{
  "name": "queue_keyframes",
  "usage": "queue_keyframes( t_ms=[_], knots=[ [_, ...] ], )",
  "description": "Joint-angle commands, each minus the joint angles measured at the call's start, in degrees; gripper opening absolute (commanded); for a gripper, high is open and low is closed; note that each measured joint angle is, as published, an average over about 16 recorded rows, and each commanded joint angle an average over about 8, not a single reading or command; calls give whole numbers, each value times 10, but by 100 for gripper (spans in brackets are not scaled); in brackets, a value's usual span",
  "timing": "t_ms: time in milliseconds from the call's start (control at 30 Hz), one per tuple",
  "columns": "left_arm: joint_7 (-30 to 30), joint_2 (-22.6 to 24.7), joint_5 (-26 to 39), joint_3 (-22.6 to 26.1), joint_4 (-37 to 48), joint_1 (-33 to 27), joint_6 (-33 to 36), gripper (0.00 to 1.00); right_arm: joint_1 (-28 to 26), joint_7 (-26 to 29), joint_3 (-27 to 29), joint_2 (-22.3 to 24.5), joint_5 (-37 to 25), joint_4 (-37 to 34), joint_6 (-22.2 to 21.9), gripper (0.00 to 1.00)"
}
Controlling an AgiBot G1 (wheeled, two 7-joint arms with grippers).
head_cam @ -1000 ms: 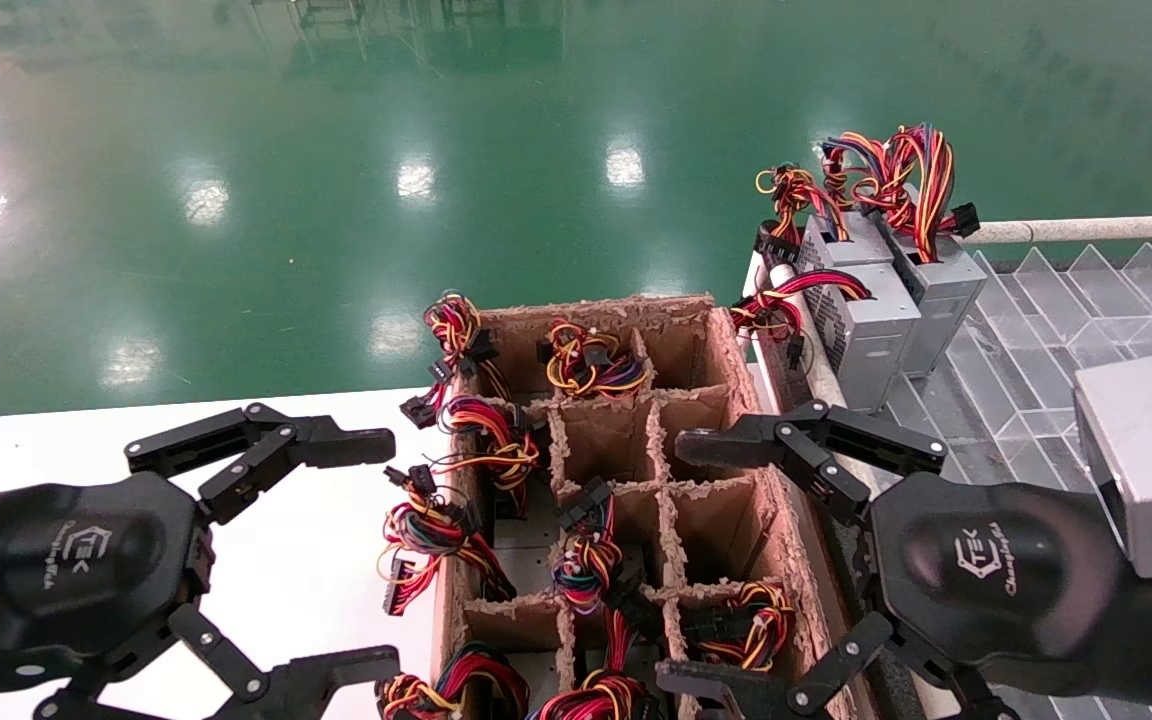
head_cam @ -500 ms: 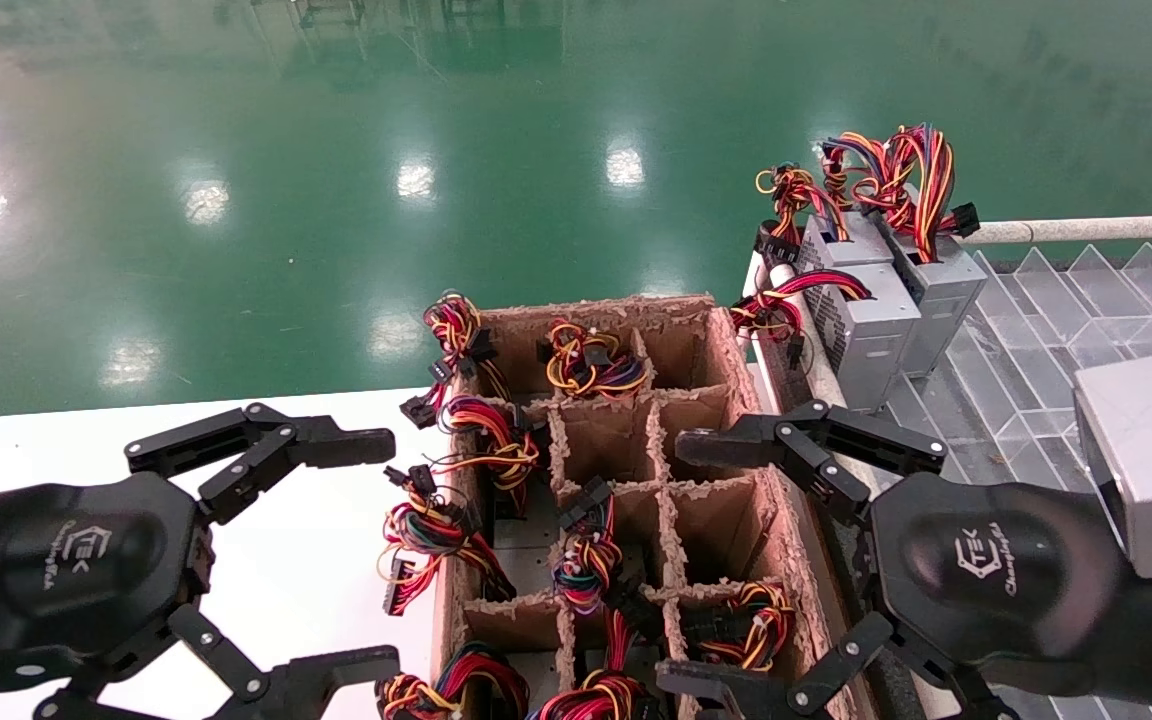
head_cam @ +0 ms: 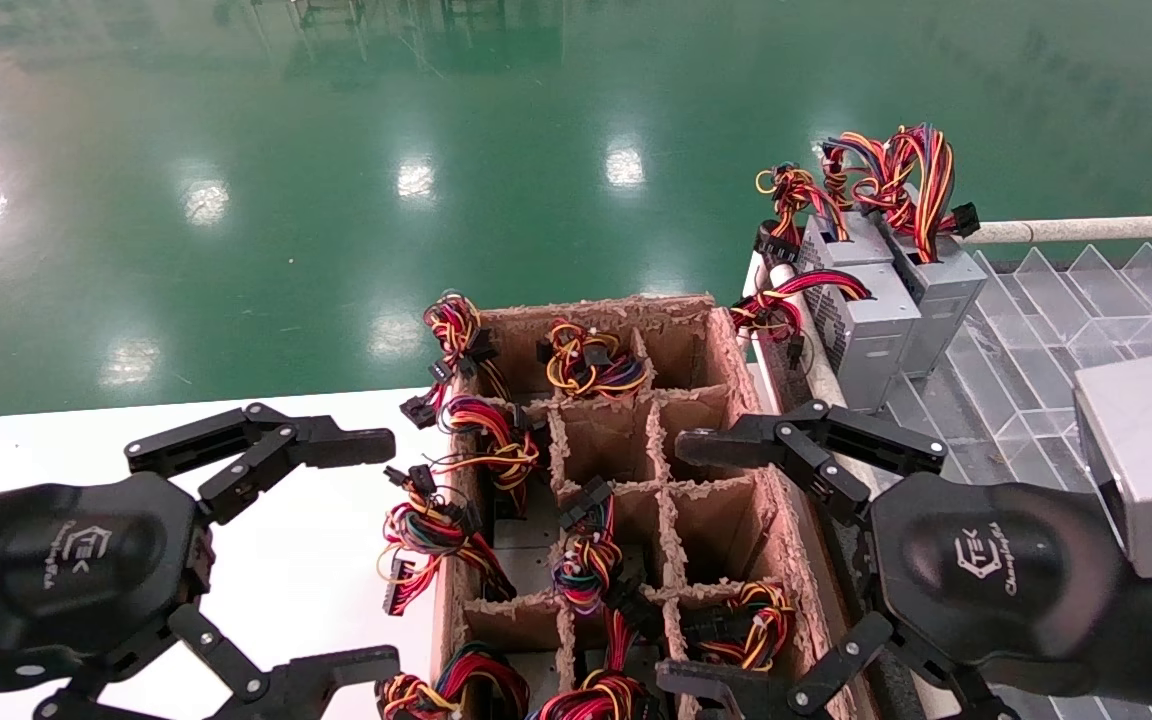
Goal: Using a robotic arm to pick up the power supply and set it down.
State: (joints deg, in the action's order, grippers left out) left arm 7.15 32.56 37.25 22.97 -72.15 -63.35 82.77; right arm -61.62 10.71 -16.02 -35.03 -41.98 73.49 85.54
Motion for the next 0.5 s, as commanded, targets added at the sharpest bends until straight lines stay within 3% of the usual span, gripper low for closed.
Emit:
queue_keyframes(
  t_ms=[33,500],
  knots=[
    [0,0,0,0,0,0,0,100,0,0,0,0,0,0,0,100],
    [0,0,0,0,0,0,0,100,0,0,0,0,0,0,0,100]
  ],
)
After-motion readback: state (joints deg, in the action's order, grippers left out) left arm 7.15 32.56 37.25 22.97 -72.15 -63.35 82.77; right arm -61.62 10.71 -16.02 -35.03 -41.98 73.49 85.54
